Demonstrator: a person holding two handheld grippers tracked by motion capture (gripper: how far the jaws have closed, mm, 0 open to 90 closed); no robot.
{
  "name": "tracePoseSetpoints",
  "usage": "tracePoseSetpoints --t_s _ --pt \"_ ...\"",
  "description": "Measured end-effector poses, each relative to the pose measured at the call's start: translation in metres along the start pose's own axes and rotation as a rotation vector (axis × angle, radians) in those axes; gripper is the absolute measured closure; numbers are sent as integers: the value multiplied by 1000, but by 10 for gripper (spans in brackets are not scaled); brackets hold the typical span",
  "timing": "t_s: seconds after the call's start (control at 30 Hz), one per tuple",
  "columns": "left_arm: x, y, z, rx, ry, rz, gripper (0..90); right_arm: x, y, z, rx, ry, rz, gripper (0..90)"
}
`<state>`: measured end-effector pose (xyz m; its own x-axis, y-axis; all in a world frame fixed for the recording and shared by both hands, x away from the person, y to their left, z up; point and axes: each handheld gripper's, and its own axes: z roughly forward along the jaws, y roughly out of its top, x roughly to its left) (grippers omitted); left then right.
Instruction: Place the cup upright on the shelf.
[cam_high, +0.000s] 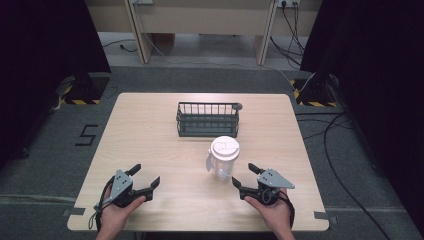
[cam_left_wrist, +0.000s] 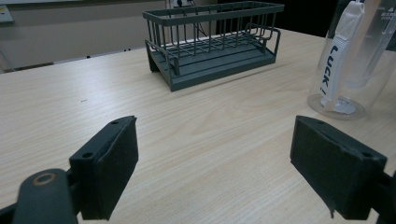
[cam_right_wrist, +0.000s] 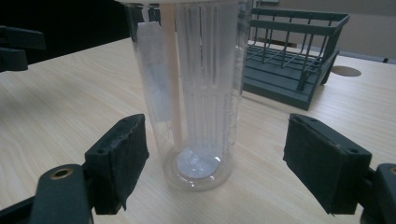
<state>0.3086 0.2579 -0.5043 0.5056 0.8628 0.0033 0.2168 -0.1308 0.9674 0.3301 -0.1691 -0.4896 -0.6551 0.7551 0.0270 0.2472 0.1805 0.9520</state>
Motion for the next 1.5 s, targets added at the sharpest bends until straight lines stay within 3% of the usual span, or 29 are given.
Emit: tracePoseSetpoints --t_s 0.8,1.4,1.5 --pt "-1 0 1 -2 -13 -4 149 8 5 45 22 30 -9 187" --pt "-1 0 -1 -9 -18 -8 151 12 3 74 12 0 17 152" --pt "0 0 0 -9 -19 -9 151 14 3 76 16 -6 4 167"
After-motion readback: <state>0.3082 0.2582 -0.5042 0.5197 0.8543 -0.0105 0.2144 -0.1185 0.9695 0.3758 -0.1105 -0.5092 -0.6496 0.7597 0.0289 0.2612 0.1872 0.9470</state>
